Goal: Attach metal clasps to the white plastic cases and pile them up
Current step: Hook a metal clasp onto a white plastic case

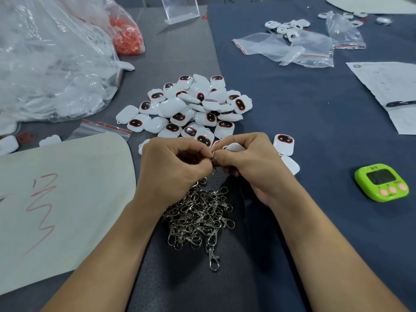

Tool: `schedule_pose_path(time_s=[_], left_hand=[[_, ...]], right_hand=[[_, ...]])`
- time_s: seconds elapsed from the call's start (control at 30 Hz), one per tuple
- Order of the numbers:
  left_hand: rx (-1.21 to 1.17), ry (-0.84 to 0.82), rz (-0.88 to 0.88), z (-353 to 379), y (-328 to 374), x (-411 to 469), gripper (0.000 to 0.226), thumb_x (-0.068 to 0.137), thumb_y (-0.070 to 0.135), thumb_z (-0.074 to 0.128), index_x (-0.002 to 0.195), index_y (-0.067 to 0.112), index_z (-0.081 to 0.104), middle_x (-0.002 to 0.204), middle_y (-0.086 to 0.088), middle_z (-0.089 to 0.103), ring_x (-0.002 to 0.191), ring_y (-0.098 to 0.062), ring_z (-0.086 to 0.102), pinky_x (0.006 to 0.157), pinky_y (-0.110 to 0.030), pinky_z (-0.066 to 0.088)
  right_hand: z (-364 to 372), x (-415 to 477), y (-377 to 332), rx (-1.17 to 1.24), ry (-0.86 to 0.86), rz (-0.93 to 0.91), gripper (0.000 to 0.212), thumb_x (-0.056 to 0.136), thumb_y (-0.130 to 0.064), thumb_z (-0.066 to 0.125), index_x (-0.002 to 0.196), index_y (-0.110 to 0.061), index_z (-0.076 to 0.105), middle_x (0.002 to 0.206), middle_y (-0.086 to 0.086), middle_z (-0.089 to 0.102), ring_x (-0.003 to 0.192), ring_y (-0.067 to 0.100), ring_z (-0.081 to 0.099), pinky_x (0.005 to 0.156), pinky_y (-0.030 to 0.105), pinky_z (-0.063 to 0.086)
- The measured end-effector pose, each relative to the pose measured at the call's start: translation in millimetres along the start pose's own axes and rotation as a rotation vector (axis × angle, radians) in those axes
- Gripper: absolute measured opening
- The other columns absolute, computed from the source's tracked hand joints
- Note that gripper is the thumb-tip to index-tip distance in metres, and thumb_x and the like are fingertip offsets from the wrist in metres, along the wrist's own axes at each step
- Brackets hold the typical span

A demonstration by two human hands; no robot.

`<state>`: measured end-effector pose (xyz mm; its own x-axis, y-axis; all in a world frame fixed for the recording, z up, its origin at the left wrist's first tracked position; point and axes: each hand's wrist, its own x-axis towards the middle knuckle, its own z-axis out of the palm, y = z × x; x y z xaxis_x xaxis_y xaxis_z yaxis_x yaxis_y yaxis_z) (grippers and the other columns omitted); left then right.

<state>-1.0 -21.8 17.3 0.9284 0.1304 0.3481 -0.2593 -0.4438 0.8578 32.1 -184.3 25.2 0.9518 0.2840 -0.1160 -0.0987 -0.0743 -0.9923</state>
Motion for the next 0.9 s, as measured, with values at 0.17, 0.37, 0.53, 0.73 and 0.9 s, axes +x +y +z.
schedule_pose_path(time_s=[0.17,0.37,0.53,0.73,0.9], left_hand=[[0.012,-0.014,0.030,-3.7,0.2,1.6,0.026,0.071,0.007,0.083,0.073,0.032,0.077,0.069,0.012,0.075,0.060,-0.013,0.071,0.058,-0.022,0.058],[0.017,-0.053,0.010,-4.7,-0.4,0.7,0.015,0.066,0.012,0.077,0.069,0.027,0.077,0.065,0.005,0.073,0.058,-0.021,0.067,0.055,-0.032,0.055],[0.016,-0.052,-0.002,-2.9,-1.7,-0.3,0.011,0.065,0.011,0.074,0.066,0.022,0.076,0.059,-0.001,0.069,0.049,-0.014,0.058,0.047,-0.032,0.048],[-0.009,-0.002,-0.027,0.4,-0.4,-0.9,0.013,0.064,0.011,0.075,0.067,0.023,0.076,0.058,0.004,0.069,0.048,-0.001,0.055,0.046,-0.018,0.044],[0.252,0.021,0.200,-3.7,6.0,-5.3,0.015,0.070,0.008,0.083,0.075,0.023,0.080,0.069,0.013,0.071,0.062,-0.005,0.064,0.060,-0.018,0.050]], right_hand=[[-0.3,0.3,0.2,0.006,0.027,0.014,0.024,0.081,0.003,0.077,0.068,-0.017,0.080,0.062,0.006,0.065,0.055,0.012,0.053,0.049,0.017,0.042],[0.7,1.9,2.8,-0.066,0.014,0.008,0.022,0.080,-0.003,0.080,0.068,-0.022,0.080,0.063,0.004,0.066,0.057,0.011,0.055,0.050,0.018,0.043],[0.8,1.8,3.9,-0.080,-0.004,-0.012,0.014,0.076,-0.010,0.082,0.069,-0.021,0.080,0.067,0.007,0.067,0.061,0.012,0.057,0.058,0.024,0.049],[-0.2,1.2,2.0,-0.166,0.041,-0.054,0.009,0.073,-0.014,0.081,0.070,-0.023,0.080,0.072,0.006,0.074,0.066,0.013,0.066,0.066,0.036,0.059],[1.6,-0.1,0.3,-0.358,0.156,-0.122,0.013,0.074,-0.015,0.082,0.071,-0.027,0.080,0.074,0.003,0.076,0.078,0.023,0.074,0.077,0.046,0.062]])
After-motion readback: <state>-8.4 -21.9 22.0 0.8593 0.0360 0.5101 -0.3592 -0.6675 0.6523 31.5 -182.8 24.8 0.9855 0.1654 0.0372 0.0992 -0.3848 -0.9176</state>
